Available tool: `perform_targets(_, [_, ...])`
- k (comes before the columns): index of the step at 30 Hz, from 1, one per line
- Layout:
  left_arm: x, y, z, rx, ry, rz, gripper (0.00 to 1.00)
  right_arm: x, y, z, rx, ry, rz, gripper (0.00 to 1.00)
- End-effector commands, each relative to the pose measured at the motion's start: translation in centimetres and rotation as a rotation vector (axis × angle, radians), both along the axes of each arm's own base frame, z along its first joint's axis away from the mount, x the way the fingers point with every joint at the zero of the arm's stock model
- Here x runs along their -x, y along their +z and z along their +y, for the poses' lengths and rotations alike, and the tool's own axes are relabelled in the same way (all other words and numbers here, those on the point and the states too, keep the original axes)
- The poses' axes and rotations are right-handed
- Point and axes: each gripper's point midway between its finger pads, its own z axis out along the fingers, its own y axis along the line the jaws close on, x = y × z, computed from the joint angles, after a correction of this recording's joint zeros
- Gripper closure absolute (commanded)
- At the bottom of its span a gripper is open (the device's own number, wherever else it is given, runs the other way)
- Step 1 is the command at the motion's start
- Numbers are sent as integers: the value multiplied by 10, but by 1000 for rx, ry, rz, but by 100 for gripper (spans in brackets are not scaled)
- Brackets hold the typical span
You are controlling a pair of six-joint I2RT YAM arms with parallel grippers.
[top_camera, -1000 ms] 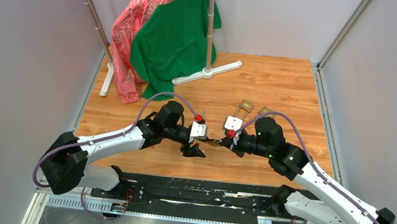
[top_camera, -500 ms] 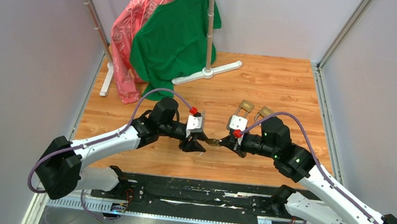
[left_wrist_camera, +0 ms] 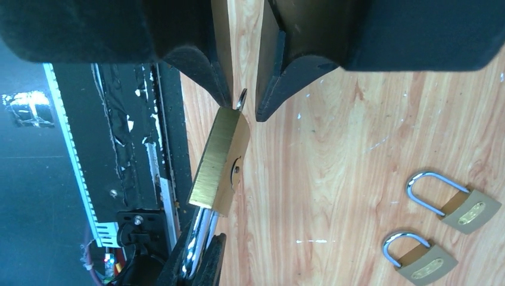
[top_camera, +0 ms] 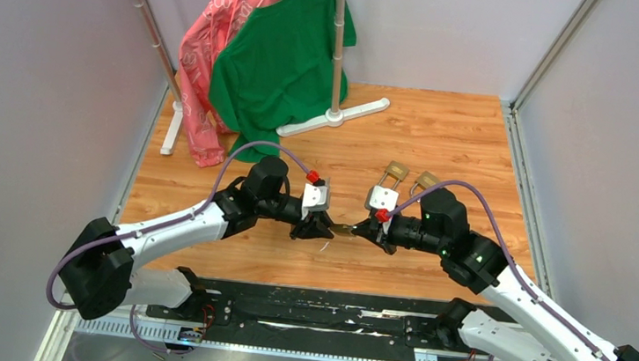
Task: Lock with the key
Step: Lock the lock.
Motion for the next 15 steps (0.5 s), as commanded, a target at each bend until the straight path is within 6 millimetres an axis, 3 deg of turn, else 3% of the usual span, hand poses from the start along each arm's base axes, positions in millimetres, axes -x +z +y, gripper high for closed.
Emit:
perform_targets(1, [5, 19, -6, 48, -38, -5, 69, -5, 34, 2, -84, -12, -64, 100])
perform_targets(5, [1, 18, -6, 40, -1, 18, 79, -6, 34, 2, -87, -13, -67, 100])
perform_targets(7, [3, 22, -8, 51, -8, 26, 77, -6, 31, 3, -82, -12, -57, 100])
perform_targets(12, [8, 29, -9, 66, -17, 38, 85, -6, 32, 2, -99, -23, -63, 100])
perform_targets(15, [9, 29, -9, 63, -10, 63, 87, -7, 22, 2, -69, -25, -41, 100])
